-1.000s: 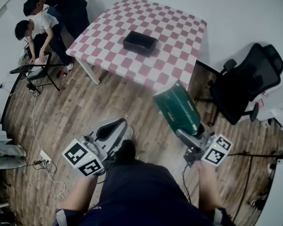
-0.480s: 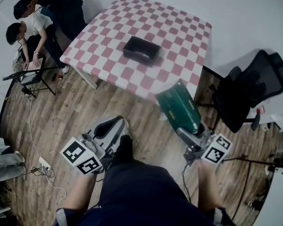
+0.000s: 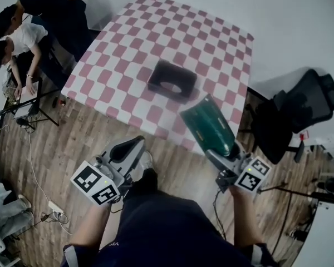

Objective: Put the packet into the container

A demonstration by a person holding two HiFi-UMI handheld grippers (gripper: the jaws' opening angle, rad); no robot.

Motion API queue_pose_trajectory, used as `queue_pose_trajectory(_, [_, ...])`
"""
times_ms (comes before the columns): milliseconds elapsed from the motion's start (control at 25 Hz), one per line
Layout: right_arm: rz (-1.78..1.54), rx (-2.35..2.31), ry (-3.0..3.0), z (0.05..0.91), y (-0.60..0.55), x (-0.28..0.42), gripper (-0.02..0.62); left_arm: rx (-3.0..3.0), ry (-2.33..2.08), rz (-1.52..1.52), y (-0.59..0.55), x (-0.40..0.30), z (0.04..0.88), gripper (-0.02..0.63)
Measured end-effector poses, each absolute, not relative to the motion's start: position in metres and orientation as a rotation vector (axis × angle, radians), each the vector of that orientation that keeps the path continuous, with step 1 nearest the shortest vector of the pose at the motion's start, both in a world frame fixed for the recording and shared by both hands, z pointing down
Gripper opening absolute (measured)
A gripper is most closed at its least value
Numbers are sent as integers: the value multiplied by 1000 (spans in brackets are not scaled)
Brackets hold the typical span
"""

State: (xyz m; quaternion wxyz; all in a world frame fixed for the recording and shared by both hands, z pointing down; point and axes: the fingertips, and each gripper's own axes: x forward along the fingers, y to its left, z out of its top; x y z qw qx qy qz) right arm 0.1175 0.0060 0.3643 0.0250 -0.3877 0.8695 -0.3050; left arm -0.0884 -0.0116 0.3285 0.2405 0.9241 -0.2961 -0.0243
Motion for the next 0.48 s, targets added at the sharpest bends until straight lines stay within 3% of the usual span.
queue_pose_trajectory(480, [-936, -1360, 2744, 386, -99, 100, 420, 2540, -703, -11, -126, -111, 341, 32])
